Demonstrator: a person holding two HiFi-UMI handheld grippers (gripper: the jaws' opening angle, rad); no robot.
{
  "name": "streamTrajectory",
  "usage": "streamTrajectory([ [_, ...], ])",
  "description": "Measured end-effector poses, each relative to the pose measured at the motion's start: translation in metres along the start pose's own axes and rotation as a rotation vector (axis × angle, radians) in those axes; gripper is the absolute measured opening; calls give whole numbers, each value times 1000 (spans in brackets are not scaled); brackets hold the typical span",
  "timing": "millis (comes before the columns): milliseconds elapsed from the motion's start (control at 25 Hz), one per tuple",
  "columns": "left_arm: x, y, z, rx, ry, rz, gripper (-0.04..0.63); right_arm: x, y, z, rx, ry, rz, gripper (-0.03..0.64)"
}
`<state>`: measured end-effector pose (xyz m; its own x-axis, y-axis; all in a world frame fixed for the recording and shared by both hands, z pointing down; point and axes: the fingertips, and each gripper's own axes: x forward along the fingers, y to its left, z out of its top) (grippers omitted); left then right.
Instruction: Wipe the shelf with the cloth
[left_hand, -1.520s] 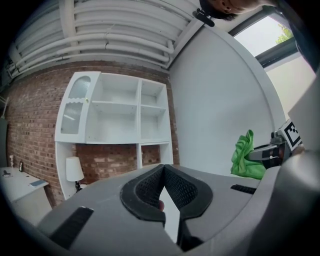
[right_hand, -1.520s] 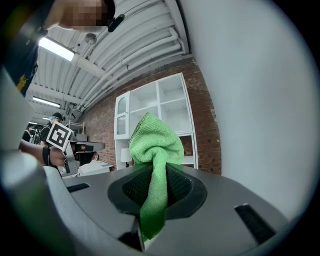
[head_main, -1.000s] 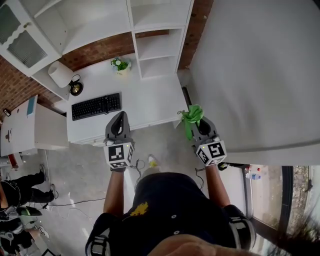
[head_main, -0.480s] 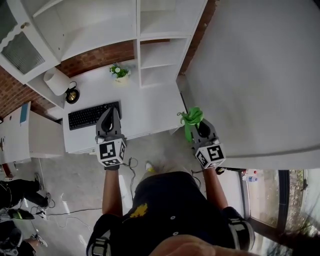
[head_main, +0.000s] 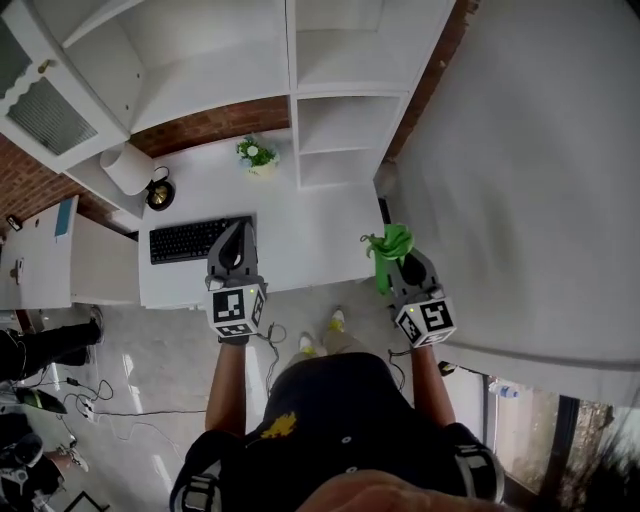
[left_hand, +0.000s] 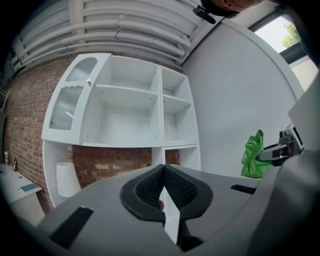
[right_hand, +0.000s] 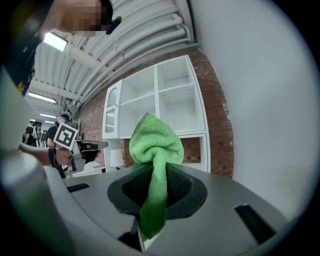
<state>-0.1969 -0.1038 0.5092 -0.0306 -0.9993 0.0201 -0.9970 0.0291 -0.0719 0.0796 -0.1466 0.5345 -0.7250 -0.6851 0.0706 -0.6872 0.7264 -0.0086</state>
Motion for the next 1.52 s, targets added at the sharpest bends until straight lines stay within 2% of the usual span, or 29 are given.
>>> streamTrajectory([
  [120,19,0,12,22,10,10,17,26,-17,13,51,-30,59,46],
  [240,40,2,31,47,-6,19,17,58,-28,41,81,-74,163,46],
  [360,61,-4,54,20,-40,-37,17,85,-29,84,70,-121,240,46],
  [520,93,-1,97,96,-63,-100,17,115,-14,154,-42,-124,327,46],
  [640,110,2,126,78,-55,-174,17,127,-3,206,-139,-114,376,46],
  [760,117,14,152,69,-64,-196,17,133,7,259,-258,-111,405,46],
  [880,127,24,176,79,-69,-194,18,143,7,310,-353,-108,421,46],
  [1000,139,25,196,122,-73,-179,18,156,1,356,-426,-105,424,46],
  [1240,156,12,243,163,-149,-213,18,195,-1,443,-735,-173,316,46],
  [1360,158,2,262,154,-186,-232,18,218,-13,468,-875,-155,247,46],
  [1520,162,-7,272,148,-208,-258,18,238,-28,507,-914,-188,241,46],
])
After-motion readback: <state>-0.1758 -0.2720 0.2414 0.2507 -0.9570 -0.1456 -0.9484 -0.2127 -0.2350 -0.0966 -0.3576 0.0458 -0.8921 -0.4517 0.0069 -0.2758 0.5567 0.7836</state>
